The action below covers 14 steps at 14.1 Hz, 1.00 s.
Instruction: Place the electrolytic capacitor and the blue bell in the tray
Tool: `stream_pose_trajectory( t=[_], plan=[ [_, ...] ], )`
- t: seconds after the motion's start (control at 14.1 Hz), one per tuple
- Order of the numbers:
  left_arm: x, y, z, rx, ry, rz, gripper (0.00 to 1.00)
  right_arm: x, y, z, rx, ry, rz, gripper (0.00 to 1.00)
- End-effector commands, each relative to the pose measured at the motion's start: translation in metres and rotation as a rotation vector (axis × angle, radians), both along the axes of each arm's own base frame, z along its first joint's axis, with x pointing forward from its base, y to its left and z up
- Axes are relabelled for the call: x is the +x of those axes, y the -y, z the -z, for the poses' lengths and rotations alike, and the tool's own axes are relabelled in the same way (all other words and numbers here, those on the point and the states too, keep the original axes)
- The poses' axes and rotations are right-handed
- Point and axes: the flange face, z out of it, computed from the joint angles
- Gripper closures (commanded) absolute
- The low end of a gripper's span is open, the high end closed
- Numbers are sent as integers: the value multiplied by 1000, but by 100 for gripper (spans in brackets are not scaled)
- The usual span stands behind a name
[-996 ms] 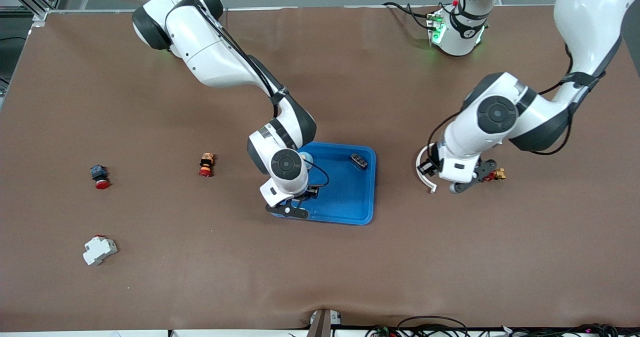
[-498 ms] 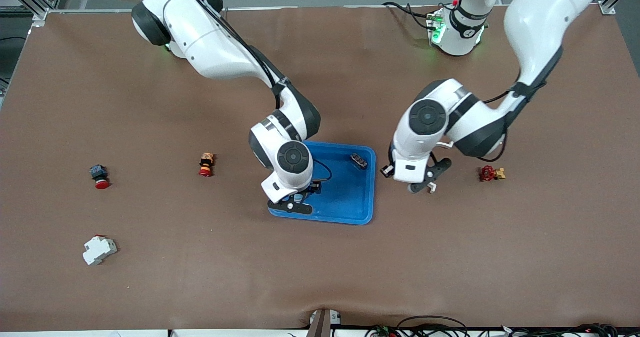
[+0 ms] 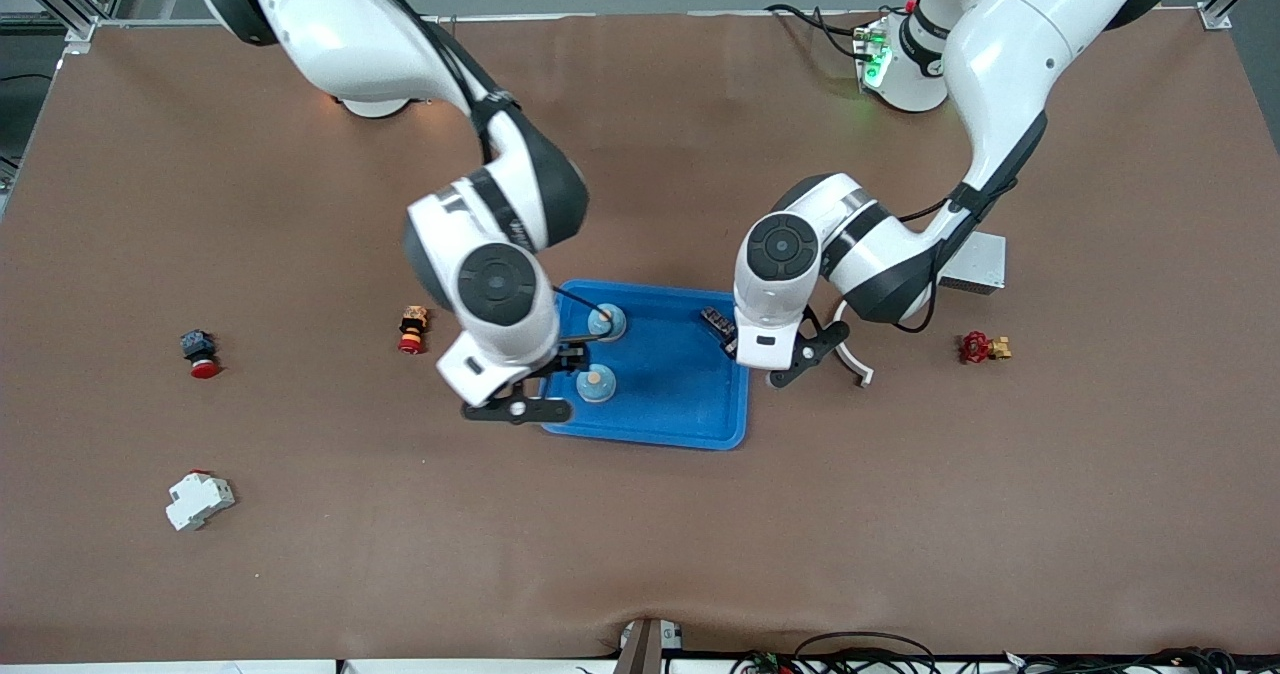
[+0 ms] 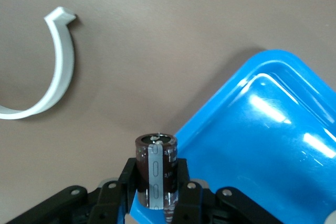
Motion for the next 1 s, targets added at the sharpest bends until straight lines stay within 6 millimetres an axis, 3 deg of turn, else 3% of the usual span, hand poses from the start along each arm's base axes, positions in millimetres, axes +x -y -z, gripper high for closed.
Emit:
stream_pose_trajectory(
  t=[0.0, 0.14, 0.5, 0.92],
  plan=[
    [21, 8, -11, -69, 19, -46, 100, -6, 24, -37, -16, -10, -7, 0],
    [30, 19, -19, -127, 30, -73, 100, -3, 58, -60, -21, -50, 37, 0],
    [39, 35, -15, -236, 109, -106, 100, -9, 95, -110, -24, -38, -1, 0],
    [31, 48, 48, -181, 153, -66, 100, -13, 171, -151, -6, -33, -77, 0]
  ],
)
